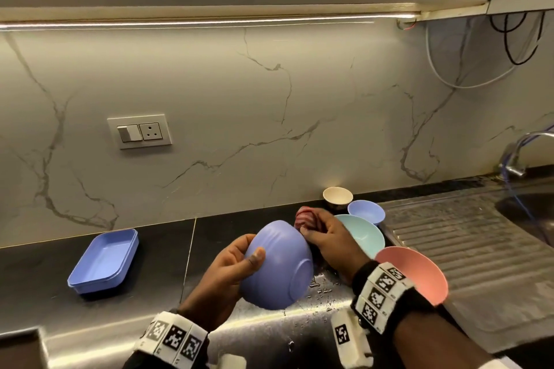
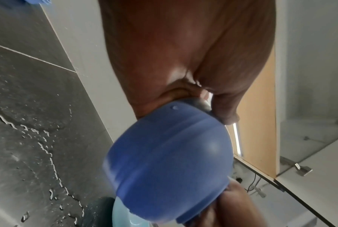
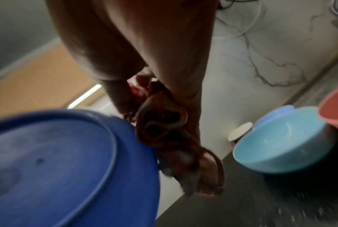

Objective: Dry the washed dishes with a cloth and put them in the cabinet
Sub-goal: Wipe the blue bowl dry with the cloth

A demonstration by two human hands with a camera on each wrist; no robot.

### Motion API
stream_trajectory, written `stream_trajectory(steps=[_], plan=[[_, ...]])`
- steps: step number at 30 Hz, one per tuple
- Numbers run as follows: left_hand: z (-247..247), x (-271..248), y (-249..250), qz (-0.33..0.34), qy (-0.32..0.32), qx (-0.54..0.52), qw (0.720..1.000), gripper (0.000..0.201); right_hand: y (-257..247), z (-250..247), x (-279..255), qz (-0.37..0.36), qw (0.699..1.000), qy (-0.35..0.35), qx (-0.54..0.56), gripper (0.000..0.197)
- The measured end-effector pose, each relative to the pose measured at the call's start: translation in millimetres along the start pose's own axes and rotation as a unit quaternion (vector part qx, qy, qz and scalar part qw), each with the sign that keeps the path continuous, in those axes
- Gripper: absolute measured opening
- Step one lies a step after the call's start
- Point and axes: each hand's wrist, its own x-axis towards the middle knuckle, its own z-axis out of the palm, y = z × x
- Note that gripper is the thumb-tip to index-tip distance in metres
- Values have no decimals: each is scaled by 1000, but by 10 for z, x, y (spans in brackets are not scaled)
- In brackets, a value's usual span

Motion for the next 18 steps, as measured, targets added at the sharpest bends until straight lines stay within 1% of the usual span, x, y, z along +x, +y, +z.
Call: stream_trajectory(steps=[1, 2, 3, 4, 5, 7, 10, 12, 14, 15, 16, 17, 18], plan=[[16, -9, -22, 4, -7, 6, 1000, 51, 3, 42, -4, 36, 999, -32, 19, 11], [31, -19, -42, 9, -13, 12, 1000, 56, 7, 76, 0, 64, 996, -52, 40, 16], [36, -30, -63, 10, -17, 14, 1000, 61, 14, 105, -2, 75, 994, -57, 60, 26], [46, -40, -65, 11, -17, 13, 1000, 63, -4, 132, 1, 66, 994, -55, 66, 32], [45, -41, -70, 16, -16, 12, 1000, 64, -15, 158, 15, 40, 997, -45, 57, 32], [54, -40, -64, 24, -13, 18, 999, 66, -33, 200, 16, -22, 999, -27, 5, 24], [65, -22, -62, 30, -10, 34, 999, 75, -20, 264, -25, -91, 995, -19, -41, 20], [62, -8, -76, 34, 1, 48, 998, 81, 26, 317, -77, -152, 982, -26, -110, 15], [49, 0, -95, 33, 7, 44, 998, 86, 68, 348, -136, -204, 959, -57, -186, 18], [46, 0, -100, 31, 8, 38, 999, 82, 70, 341, -142, -218, 954, -71, -195, 21], [50, -4, -103, 28, 10, 29, 999, 73, 69, 313, -115, -222, 954, -76, -184, 23], [64, -15, -99, 26, 8, 23, 999, 60, 68, 270, -70, -218, 961, -63, -159, 23], [80, -19, -94, 21, 3, 20, 1000, 49, 65, 223, -13, -203, 969, -35, -136, 27]])
